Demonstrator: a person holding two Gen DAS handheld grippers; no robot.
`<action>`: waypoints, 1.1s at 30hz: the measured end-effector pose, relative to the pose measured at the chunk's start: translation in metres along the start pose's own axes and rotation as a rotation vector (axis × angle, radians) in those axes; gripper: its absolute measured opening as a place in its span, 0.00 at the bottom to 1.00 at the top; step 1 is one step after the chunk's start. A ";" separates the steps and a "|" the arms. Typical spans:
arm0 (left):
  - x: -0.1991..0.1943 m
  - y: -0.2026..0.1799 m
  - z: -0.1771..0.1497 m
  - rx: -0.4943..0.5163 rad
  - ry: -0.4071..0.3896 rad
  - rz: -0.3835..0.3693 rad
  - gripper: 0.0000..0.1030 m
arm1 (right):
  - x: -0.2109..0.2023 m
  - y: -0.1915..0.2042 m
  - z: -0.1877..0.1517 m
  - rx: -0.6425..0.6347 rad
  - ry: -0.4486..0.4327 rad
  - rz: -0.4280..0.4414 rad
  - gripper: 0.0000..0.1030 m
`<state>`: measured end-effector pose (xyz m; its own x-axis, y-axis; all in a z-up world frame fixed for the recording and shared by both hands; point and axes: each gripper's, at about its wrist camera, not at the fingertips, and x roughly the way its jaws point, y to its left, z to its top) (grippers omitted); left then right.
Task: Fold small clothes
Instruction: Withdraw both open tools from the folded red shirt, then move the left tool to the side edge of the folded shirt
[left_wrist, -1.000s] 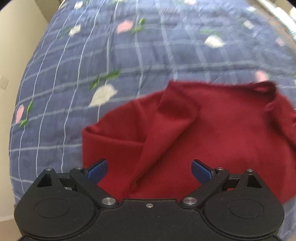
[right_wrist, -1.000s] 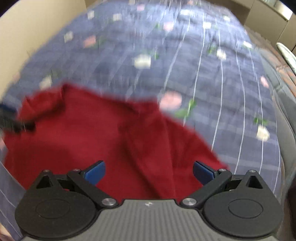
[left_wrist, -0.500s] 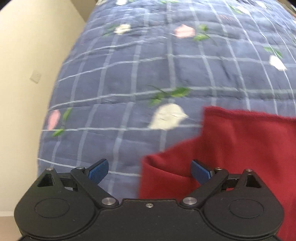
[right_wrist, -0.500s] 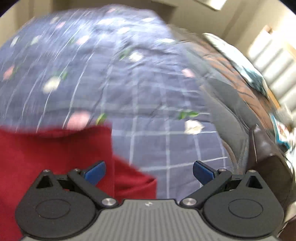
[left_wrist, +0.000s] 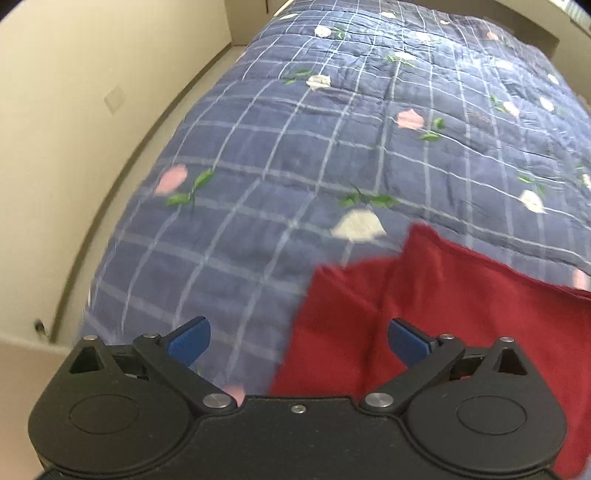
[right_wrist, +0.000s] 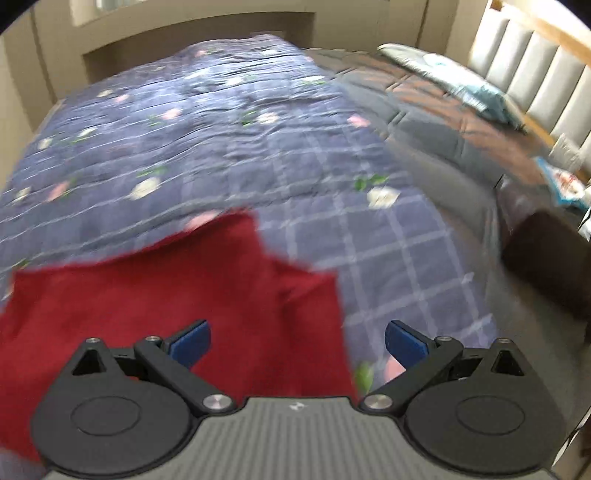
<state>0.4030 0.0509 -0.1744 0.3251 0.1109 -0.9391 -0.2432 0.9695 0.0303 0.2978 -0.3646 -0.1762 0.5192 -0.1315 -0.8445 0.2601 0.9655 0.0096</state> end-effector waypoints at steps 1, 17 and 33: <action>-0.008 -0.002 -0.011 -0.011 0.007 -0.011 0.99 | -0.010 0.001 -0.011 -0.001 0.006 0.022 1.00; -0.135 -0.094 -0.209 0.015 0.047 -0.169 0.99 | -0.139 -0.095 -0.101 0.031 0.034 0.150 1.00; -0.156 -0.082 -0.282 -0.035 0.139 -0.108 0.99 | -0.118 -0.126 -0.159 0.112 0.369 0.152 1.00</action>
<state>0.1148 -0.1074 -0.1266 0.2224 -0.0269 -0.9746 -0.2462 0.9657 -0.0829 0.0742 -0.4345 -0.1627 0.2374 0.1201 -0.9640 0.3002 0.9347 0.1904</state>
